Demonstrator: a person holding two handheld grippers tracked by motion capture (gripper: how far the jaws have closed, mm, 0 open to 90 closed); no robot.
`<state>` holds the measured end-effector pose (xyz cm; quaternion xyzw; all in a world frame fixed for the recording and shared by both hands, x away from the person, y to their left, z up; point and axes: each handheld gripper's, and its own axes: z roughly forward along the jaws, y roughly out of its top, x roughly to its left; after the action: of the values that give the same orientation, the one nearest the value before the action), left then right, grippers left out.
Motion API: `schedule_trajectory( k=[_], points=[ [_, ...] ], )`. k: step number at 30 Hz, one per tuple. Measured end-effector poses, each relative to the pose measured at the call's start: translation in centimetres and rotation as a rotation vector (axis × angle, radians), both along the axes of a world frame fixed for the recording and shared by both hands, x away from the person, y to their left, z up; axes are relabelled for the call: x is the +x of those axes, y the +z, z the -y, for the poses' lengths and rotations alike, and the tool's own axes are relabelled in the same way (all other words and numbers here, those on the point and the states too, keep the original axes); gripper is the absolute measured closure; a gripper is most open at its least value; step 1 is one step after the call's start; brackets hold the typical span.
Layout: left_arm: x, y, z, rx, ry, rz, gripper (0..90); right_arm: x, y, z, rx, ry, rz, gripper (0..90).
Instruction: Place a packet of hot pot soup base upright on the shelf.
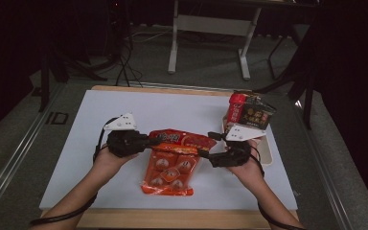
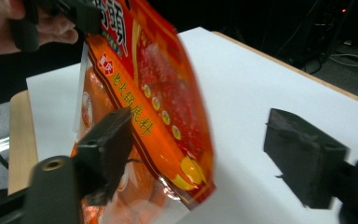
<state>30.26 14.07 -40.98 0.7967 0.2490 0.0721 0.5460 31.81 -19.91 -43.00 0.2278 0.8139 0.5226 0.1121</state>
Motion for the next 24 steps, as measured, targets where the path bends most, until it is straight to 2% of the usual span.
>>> schedule_trajectory(
  k=[3,4,5,6,7,9,12,13,18,20,24],
  points=[
    [-0.2,0.1,0.2,0.000,-0.007,0.004,89.3,0.2,-0.4,-0.2,0.008,0.028,-0.025,46.2],
    [-0.2,0.1,0.2,0.000,-0.007,0.004,89.3,0.2,-0.4,-0.2,0.008,0.028,-0.025,46.2],
    [-0.3,0.2,0.3,0.003,-0.010,0.010,89.3,0.2,-0.5,-0.3,0.002,0.033,-0.022,50.8],
    [-0.4,0.3,0.3,0.003,-0.012,0.012,89.3,0.2,-0.9,-0.5,-0.001,0.072,-0.046,58.7],
    [-0.4,0.3,0.4,0.004,-0.009,0.012,89.3,0.2,-1.1,-0.6,-0.009,0.082,-0.044,63.4],
    [-0.4,0.3,0.4,-0.002,-0.012,0.008,89.3,0.2,-1.3,-0.8,-0.016,0.113,-0.061,66.4],
    [-0.4,0.3,0.4,-0.007,-0.012,0.007,89.3,0.4,-1.3,-0.5,0.003,0.141,-0.095,78.3],
    [-0.5,0.3,0.4,-0.005,-0.015,0.005,89.3,0.4,-1.3,-0.4,0.003,0.151,-0.109,86.8],
    [-0.5,0.5,0.5,0.000,-0.019,0.007,89.2,0.2,-0.9,-0.5,-0.033,0.160,-0.123,89.9],
    [-0.6,0.6,0.4,-0.001,-0.021,0.005,89.2,0.1,-0.7,-0.5,-0.037,0.165,-0.133,90.0],
    [-1.2,1.4,0.2,-0.014,-0.032,0.017,89.1,-0.7,0.3,-0.5,-0.032,0.172,-0.123,90.0]
  ],
)
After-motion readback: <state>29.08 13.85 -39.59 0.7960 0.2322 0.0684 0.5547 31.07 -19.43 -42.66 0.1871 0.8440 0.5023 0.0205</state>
